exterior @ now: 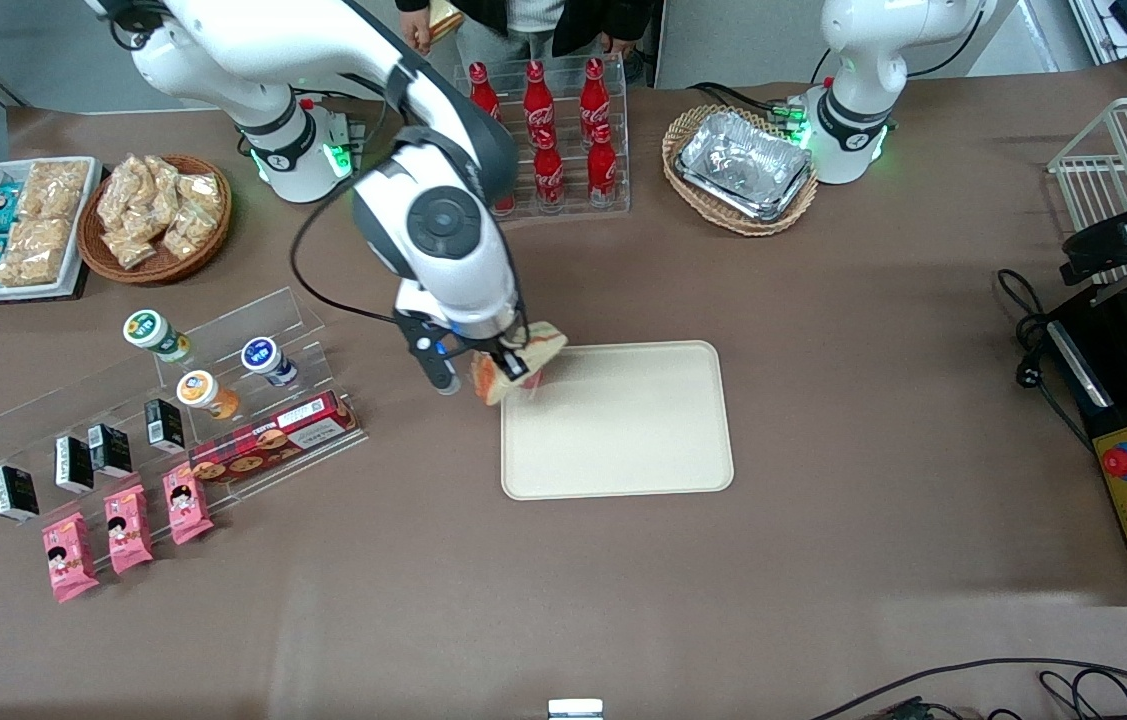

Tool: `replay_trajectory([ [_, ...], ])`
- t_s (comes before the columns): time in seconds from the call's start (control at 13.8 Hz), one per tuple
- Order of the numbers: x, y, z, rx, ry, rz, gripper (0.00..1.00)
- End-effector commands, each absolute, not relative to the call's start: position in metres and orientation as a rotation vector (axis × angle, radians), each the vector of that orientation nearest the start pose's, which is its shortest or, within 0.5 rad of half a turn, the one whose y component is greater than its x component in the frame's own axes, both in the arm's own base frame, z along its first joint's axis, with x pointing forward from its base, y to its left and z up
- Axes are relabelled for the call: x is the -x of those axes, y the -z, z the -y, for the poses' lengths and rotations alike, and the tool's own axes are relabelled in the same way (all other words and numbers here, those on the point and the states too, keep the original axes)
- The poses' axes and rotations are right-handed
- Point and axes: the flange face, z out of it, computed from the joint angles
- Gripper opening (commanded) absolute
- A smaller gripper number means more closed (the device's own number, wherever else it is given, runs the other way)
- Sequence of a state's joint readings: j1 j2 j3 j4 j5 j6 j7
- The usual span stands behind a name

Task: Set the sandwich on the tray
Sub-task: 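Carry the held sandwich over to the cream tray, then lower the sandwich onto the cream tray beside the red cup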

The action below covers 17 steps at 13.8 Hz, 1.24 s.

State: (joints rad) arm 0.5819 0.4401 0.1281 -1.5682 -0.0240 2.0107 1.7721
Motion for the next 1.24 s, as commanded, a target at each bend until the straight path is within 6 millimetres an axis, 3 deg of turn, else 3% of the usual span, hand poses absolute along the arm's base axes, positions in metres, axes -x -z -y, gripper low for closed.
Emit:
replay_trajectory([
  [0.0,-0.545,-0.363,-0.474,2.6,0.032,-1.696,0.28],
  [0.36,-0.565,-0.336,-0.498,2.494,0.078,-1.802,0.29],
  [0.65,-0.582,-0.314,-0.498,2.352,0.126,-1.906,0.29],
  [1.16,-0.591,-0.276,-0.505,2.188,0.115,-2.02,0.29],
])
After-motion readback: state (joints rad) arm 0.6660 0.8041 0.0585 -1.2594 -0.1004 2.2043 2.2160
